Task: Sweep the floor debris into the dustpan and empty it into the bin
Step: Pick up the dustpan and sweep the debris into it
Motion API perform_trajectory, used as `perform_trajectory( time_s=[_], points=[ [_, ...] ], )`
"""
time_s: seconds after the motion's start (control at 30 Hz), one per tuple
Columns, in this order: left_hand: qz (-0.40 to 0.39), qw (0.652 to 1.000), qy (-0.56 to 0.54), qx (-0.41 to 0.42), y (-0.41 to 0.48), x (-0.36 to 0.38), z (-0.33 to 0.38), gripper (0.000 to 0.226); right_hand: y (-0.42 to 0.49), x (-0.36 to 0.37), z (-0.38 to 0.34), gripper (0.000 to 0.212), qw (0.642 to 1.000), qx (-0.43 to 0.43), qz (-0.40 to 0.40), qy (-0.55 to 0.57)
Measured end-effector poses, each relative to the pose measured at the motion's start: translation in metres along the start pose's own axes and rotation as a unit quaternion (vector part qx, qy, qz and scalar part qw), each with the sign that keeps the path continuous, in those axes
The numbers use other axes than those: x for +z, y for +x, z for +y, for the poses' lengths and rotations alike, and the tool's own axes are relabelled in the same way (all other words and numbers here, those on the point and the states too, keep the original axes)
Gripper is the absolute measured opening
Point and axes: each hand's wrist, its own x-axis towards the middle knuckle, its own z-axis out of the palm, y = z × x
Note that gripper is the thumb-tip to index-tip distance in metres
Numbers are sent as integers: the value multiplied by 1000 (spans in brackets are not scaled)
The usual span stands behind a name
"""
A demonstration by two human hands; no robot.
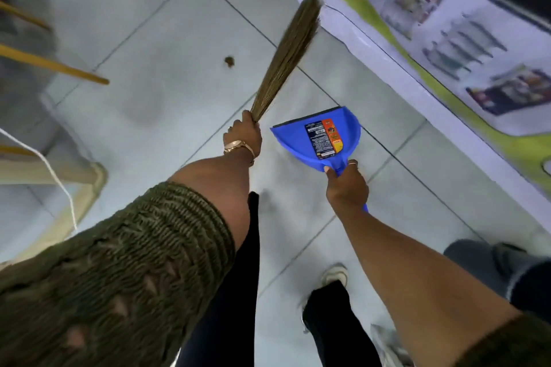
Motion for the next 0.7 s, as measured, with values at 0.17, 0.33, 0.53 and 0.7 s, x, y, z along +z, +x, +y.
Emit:
perform_trajectory(
  time_s=[0.17,0.33,0.53,0.7],
  points=[
    [24,998,-31,-46,127,-43,-102,31,47,93,-109,39,999,-37,-23,11],
    [61,991,-69,-94,234,-65,-198,32,116,183,-178,43,996,-48,-60,-46],
    [28,983,-112,-139,320,-30,-273,67,214,264,-219,54,990,-72,-55,-109],
    [-44,980,-83,-178,368,28,-305,59,275,311,-223,59,975,-115,-55,-181]
  ],
)
